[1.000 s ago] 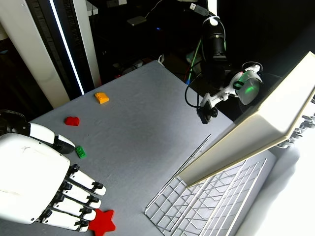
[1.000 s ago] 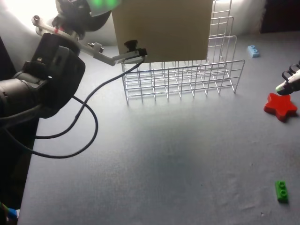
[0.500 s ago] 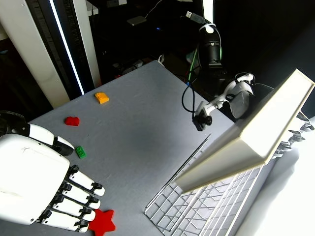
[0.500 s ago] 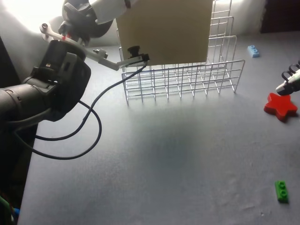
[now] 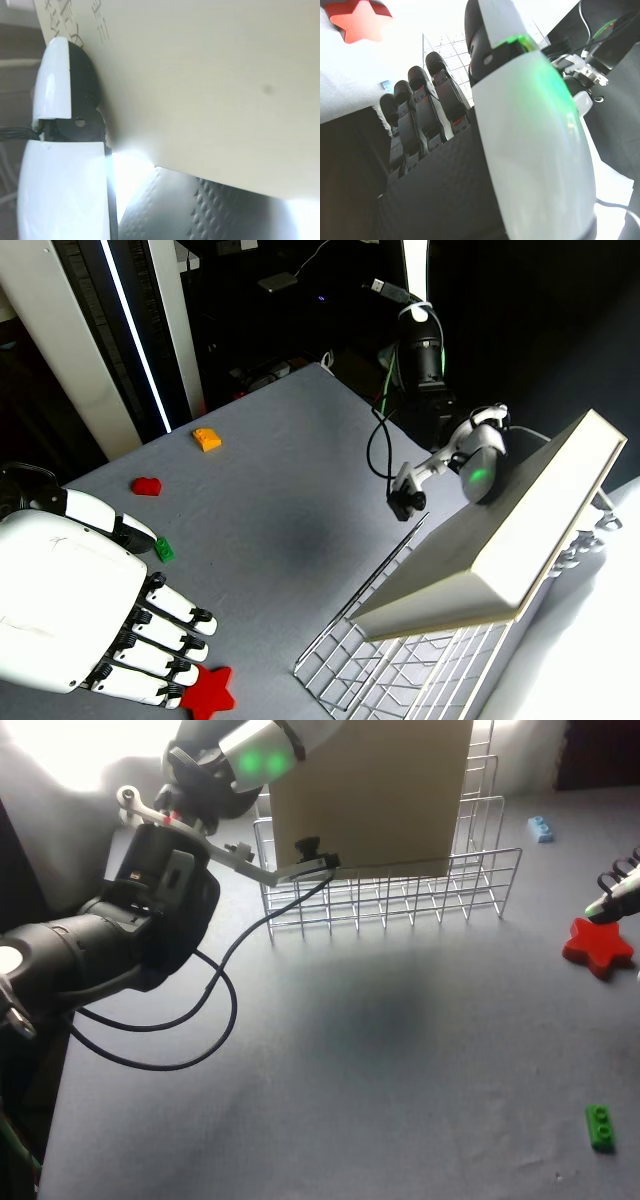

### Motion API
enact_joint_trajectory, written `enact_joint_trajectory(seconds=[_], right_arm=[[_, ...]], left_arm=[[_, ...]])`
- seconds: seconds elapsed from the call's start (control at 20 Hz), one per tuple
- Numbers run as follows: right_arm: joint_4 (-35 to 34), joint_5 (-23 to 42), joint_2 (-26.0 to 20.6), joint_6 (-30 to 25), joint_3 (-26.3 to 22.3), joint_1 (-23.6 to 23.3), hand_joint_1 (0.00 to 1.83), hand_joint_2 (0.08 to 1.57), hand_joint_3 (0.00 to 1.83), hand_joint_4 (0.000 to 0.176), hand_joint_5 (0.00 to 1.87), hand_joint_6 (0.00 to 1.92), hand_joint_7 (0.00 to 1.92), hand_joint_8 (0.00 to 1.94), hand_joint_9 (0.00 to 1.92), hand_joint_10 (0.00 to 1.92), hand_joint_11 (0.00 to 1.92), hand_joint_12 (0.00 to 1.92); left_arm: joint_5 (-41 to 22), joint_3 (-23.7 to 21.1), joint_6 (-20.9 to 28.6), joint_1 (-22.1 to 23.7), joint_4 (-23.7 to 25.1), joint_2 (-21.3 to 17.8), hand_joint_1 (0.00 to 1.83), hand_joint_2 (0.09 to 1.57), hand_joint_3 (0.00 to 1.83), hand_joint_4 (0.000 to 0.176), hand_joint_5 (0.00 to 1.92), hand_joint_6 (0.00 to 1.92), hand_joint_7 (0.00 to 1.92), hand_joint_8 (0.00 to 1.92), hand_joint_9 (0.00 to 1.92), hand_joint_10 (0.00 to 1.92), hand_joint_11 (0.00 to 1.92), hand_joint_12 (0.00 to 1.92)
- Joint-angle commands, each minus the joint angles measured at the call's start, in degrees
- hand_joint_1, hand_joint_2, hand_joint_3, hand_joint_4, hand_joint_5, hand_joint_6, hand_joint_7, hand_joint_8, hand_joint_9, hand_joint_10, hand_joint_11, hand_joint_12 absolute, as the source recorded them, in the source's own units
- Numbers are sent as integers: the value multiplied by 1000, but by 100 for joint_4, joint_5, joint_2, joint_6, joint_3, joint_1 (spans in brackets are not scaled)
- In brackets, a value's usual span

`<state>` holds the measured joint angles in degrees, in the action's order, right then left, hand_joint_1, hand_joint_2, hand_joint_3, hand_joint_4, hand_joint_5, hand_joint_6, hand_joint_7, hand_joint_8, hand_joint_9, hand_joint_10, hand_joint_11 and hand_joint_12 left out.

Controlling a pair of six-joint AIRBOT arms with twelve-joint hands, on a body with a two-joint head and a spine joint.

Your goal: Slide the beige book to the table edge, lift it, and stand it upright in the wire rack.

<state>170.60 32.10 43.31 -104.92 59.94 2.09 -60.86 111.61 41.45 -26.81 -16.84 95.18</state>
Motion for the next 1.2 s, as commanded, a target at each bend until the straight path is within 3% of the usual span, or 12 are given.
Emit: enact_joint_trajectory(seconds=[0.0, 0.05, 0.3, 0.45, 0.6, 0.7, 0.85, 0.9, 1.15], right_arm=[[197, -388, -27, -21, 15, -31, 206, 1199, 0, 0, 217, 2, 218, 3, 214, 2, 0, 629], [197, -388, -27, -21, 15, -17, 181, 1208, 1, 0, 190, 1, 189, 1, 183, 1, 0, 553], [197, -363, -9, -103, 64, 32, 221, 1194, 0, 0, 204, 5, 198, 5, 190, 5, 0, 562], [197, -351, 24, -142, 181, 85, 198, 1205, 2, 0, 184, 3, 179, 2, 178, 3, 0, 524], [49, -320, 33, -125, 228, 157, 231, 1197, 0, 0, 201, 8, 198, 8, 192, 7, 0, 543], [49, -340, 33, -44, 227, 157, 208, 1195, 0, 0, 206, 7, 199, 5, 191, 5, 0, 544], [48, -352, 29, -11, 227, 173, 202, 1195, 0, 0, 213, 5, 206, 4, 198, 4, 0, 579], [48, -351, 29, -11, 227, 173, 195, 1194, 0, 0, 204, 0, 198, 0, 192, 1, 0, 560], [48, -352, 14, 19, 227, 171, 211, 1195, 0, 0, 216, 4, 211, 3, 203, 3, 0, 569]], left_arm=[[-696, 66, 98, 4, -112, 5, 1483, 1163, 0, 0, 815, 1091, 725, 1298, 766, 1352, 894, 1491], [-706, 111, 96, -15, -149, 51, 1481, 1171, 4, 0, 814, 1116, 703, 1320, 730, 1390, 854, 1537], [-749, 311, 88, -115, -267, 267, 1483, 1165, 0, 0, 826, 1101, 708, 1317, 750, 1364, 876, 1490], [-748, 305, 87, -177, -266, 321, 1477, 1187, 2, 0, 807, 1141, 652, 1356, 699, 1444, 838, 1559], [-748, 278, 87, -224, -266, 338, 1481, 1167, 0, 0, 810, 1126, 715, 1295, 756, 1359, 880, 1503], [-748, 229, 87, -248, -267, 339, 1378, 1192, 0, 0, 834, 1150, 695, 1340, 799, 1420, 908, 1376], [-749, 127, 87, -277, -267, 338, 1352, 1204, 1, 0, 812, 1168, 691, 1381, 801, 1449, 903, 1341], [-749, 101, 87, -287, -267, 338, 1476, 1172, 0, 0, 802, 1102, 716, 1316, 763, 1366, 888, 1504], [-749, 72, 87, -304, -267, 336, 1479, 1174, 0, 0, 830, 1096, 678, 1349, 727, 1392, 861, 1522]])
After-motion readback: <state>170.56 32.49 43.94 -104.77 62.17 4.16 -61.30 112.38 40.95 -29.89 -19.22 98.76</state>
